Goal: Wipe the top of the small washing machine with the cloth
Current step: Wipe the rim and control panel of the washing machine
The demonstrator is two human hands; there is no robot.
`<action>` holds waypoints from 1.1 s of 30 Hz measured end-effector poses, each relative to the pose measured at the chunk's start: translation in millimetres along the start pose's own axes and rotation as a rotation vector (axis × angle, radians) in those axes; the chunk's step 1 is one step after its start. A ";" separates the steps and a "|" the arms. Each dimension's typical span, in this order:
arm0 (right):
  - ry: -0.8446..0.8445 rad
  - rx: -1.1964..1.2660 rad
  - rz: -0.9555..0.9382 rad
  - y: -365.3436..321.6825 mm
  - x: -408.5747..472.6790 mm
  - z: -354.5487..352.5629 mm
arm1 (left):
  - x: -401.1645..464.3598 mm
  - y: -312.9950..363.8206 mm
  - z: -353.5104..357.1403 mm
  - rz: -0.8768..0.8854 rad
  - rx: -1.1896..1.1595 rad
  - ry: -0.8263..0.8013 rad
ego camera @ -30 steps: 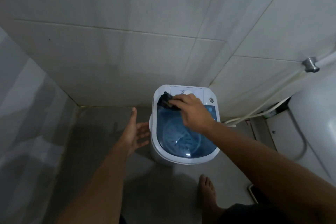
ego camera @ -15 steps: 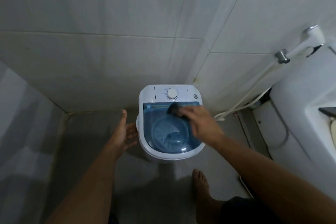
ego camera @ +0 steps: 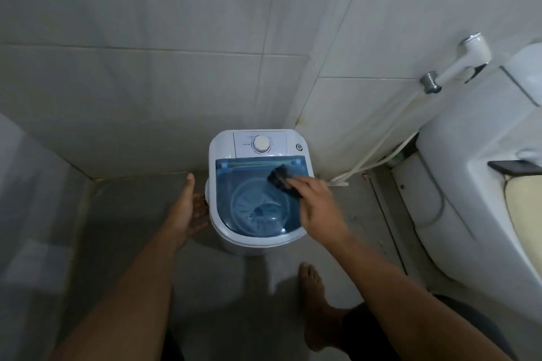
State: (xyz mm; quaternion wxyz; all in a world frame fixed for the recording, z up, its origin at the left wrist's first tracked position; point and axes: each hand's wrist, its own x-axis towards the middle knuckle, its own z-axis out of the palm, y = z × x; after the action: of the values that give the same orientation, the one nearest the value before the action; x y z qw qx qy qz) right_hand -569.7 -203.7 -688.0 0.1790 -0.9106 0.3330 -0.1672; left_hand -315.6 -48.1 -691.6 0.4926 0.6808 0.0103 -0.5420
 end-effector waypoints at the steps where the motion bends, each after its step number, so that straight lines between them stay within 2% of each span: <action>1: 0.065 -0.001 0.135 8.8 0.7 -1.2 | -1.1 -0.2 -0.1 -0.002 -0.008 0.001; 3: 0.102 -0.058 0.316 13.6 -6.3 6.2 | -2.7 0.4 -0.5 -0.006 -0.011 -0.001; 6: 0.086 -0.152 0.318 -13.8 -34.2 33.0 | -1.4 0.0 -3.6 0.000 0.003 -0.015; 8: 0.060 -0.135 0.218 -44.4 -50.9 49.5 | 0.4 -0.8 -5.9 -0.001 0.015 -0.012; 11: -0.099 -0.021 -0.088 -89.0 -63.0 66.2 | 2.5 -1.4 -6.6 -0.008 0.028 -0.009; 13: -0.163 0.094 -0.173 -100.8 -58.8 63.5 | 2.9 -1.1 -6.4 -0.014 0.030 -0.014; 15: -0.083 0.167 -0.082 -89.4 -45.6 50.7 | 3.0 -1.3 -7.2 -0.014 0.027 -0.008; 17: 0.078 0.165 0.097 -58.7 -31.0 34.5 | 1.4 -1.3 -8.7 -0.016 0.026 -0.013; 20: 0.182 -0.010 0.366 -11.7 -24.3 17.7 | 0.0 -0.9 -11.3 -0.016 0.034 -0.018; 22: 0.177 -0.113 0.435 -9.5 -33.7 25.4 | -0.9 -0.7 -12.0 -0.008 0.044 -0.038; 24: 0.152 -0.143 0.362 -25.9 -50.3 43.3 | -0.4 -0.7 -11.8 0.001 0.047 -0.051; 26: 0.097 -0.116 0.211 -49.6 -65.0 60.6 | 0.5 -0.9 -11.4 0.002 0.051 -0.060; 29: -0.057 0.025 -0.040 -86.5 -70.3 73.7 | 4.1 -1.5 -11.7 -0.002 0.043 -0.048; 31: -0.085 0.226 -0.067 -97.4 -60.9 67.6 | 6.0 -2.1 -11.8 -0.008 0.034 -0.038; 33: 0.037 0.329 0.022 -89.1 -48.4 52.9 | 5.5 -2.5 -11.6 -0.006 0.027 -0.036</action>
State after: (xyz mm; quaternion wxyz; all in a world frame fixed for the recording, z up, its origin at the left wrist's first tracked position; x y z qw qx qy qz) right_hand -533.5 -96.5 -704.5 0.3214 -0.8621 0.3142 -0.2343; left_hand -306.3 -41.7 -698.2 0.4821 0.6773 -0.0040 -0.5557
